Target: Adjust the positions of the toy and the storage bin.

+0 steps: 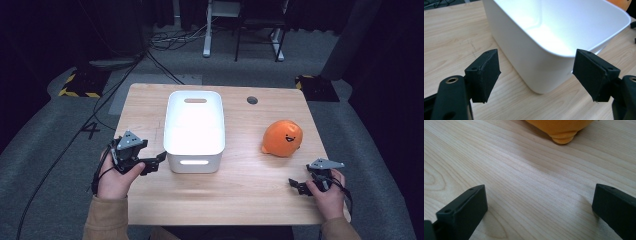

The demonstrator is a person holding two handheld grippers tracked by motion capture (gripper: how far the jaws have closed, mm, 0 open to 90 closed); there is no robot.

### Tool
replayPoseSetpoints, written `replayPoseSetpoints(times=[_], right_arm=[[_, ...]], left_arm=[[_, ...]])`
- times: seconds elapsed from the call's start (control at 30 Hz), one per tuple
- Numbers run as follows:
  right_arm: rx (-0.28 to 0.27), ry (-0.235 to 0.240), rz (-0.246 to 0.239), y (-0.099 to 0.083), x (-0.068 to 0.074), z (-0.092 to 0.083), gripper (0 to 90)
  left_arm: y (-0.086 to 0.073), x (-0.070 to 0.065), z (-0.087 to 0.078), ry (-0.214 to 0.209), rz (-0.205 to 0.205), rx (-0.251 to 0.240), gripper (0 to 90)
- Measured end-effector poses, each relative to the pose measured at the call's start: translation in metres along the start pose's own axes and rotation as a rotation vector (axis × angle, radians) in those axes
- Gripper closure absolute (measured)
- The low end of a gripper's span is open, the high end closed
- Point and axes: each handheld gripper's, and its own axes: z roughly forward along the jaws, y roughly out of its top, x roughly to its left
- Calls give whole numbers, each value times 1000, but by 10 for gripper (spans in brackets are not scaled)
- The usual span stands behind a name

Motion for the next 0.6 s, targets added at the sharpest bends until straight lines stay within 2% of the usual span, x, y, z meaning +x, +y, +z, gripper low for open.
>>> replayPoseSetpoints(times=[0.2,0.27,0.5,0.53,0.6], right_arm=[[-2,-1,5,0,0,0,2],[-3,0,-1,0,0,0,2],[-3,0,-1,0,0,0,1],[-2,0,-1,0,0,0,2],[-2,-2,2,0,0,0,1]], left_arm=[[6,1,4,-12,-9,-52,221],[9,4,8,-45,-40,-92,221],[15,4,18,-43,-41,-122,221],[16,5,24,-32,-45,-137,218],[15,5,28,-26,-47,-138,216]])
